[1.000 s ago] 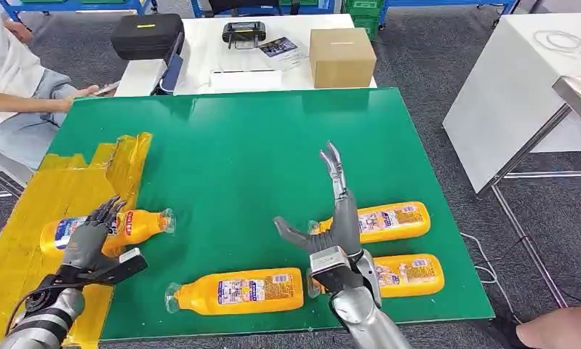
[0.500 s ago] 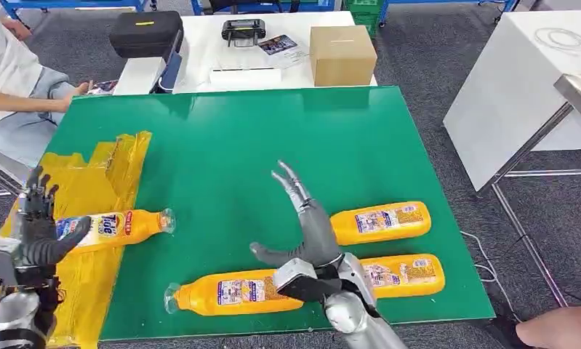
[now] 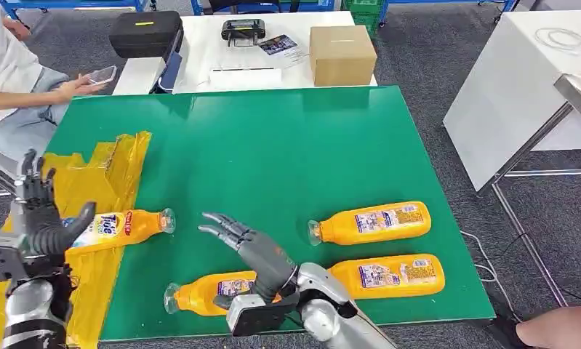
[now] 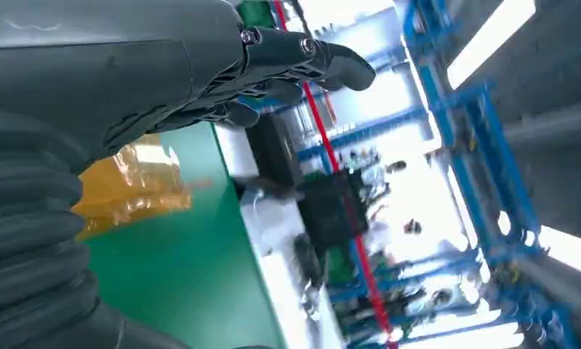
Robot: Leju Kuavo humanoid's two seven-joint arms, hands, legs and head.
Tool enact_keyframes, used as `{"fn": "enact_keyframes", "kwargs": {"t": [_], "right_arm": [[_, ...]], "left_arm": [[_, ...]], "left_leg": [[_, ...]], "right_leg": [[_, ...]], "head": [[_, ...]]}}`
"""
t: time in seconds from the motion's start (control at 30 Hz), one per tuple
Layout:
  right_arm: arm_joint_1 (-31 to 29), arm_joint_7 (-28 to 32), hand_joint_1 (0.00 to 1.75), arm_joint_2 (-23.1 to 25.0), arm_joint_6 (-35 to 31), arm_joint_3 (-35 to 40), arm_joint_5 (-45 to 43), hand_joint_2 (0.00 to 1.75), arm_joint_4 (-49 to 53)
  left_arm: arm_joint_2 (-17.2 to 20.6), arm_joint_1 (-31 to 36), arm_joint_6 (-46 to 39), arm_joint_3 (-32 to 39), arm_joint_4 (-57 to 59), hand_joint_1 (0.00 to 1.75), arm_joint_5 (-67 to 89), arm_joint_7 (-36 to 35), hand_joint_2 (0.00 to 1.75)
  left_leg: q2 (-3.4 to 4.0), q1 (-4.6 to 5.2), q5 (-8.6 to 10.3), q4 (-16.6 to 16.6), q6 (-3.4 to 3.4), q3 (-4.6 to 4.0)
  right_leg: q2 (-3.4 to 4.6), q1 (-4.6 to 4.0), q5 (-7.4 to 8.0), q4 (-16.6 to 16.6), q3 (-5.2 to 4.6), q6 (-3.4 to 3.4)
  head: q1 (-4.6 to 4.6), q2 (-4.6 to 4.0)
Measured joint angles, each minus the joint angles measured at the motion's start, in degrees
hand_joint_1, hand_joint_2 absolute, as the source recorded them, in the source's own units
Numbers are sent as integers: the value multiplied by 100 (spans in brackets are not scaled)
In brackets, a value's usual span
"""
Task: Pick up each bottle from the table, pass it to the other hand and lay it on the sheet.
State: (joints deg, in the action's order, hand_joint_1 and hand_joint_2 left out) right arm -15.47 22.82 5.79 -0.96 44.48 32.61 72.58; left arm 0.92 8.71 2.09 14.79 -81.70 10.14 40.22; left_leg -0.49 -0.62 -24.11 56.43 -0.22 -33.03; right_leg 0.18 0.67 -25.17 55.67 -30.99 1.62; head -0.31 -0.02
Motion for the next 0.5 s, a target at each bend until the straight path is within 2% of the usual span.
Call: {"fn": "enact_keyframes", "kwargs": {"t": [0.2, 0.5], "right_arm": [[-184, -61, 0, 87, 4, 338, 68, 175, -554], [-233, -61, 0, 96, 13, 428, 79, 175, -723]], "left_arm": [[-31, 46, -192, -821, 0, 0, 85, 0, 175], [-31, 49, -194, -1007, -18, 0, 41, 0, 175]], "left_leg": [[0, 1, -1, 0, 0, -2], [0, 0, -1, 0, 0, -2]], "right_leg": [[0, 1, 0, 0, -1, 0], [0, 1, 0, 0, -1, 0]], "head": [[2, 0], [2, 0]]}}
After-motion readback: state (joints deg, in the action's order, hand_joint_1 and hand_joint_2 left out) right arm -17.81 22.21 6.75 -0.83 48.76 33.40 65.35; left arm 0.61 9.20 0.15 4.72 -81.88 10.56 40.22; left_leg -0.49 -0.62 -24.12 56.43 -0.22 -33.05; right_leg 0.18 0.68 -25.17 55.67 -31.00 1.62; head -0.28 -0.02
